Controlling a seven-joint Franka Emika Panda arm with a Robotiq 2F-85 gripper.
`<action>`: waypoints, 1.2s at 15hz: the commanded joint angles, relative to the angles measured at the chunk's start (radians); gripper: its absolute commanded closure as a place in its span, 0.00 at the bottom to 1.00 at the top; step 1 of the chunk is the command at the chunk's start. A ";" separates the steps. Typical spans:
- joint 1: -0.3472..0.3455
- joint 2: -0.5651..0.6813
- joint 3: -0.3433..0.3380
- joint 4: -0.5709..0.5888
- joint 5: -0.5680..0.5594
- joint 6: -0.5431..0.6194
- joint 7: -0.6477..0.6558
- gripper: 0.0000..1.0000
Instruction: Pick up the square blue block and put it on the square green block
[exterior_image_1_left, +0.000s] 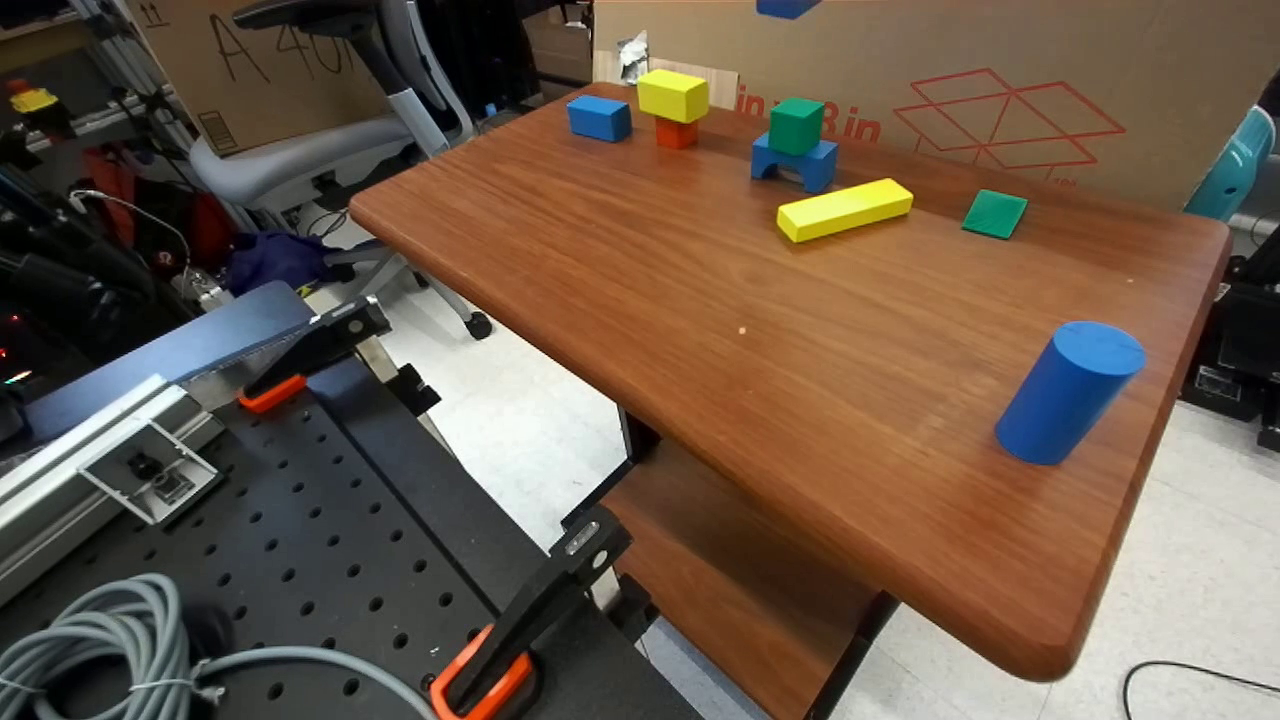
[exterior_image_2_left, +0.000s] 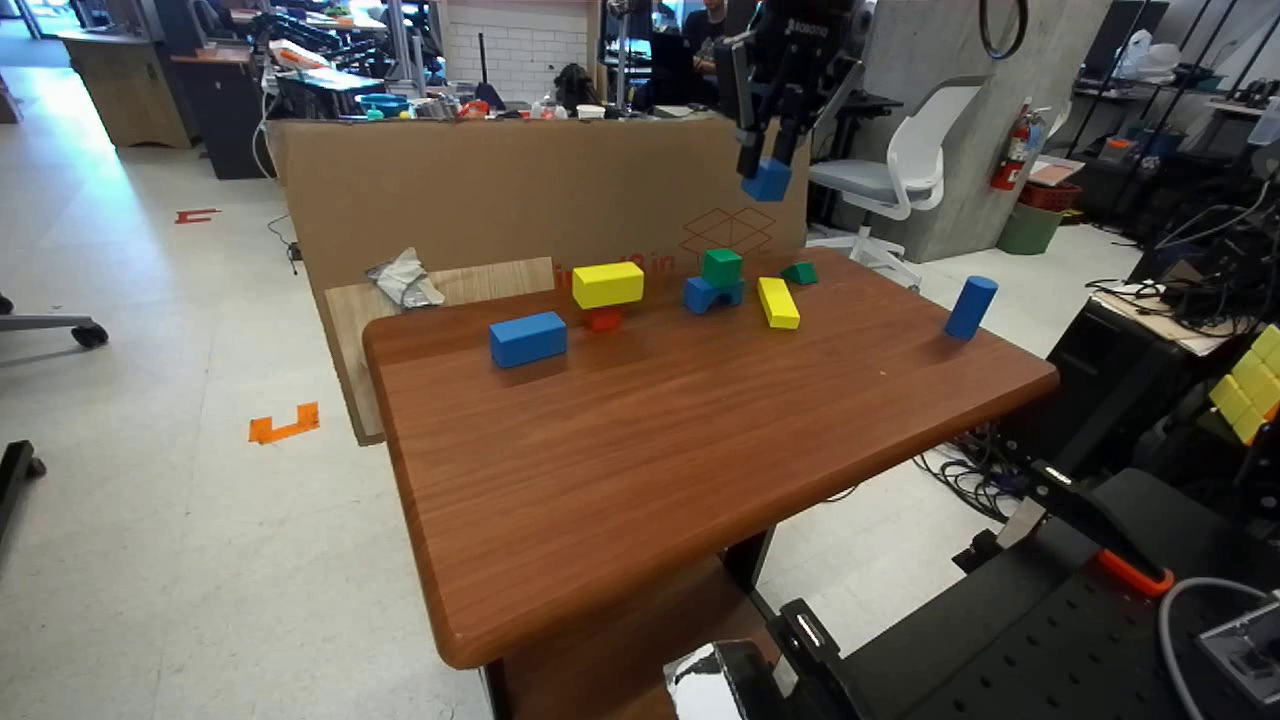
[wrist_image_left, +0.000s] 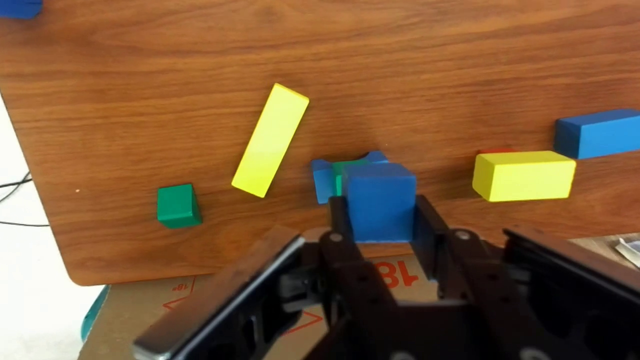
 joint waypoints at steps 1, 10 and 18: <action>-0.001 0.074 0.006 0.103 -0.043 -0.073 -0.023 0.92; 0.003 0.170 0.011 0.198 -0.066 -0.089 -0.034 0.92; 0.004 0.224 0.013 0.234 -0.067 -0.093 -0.044 0.92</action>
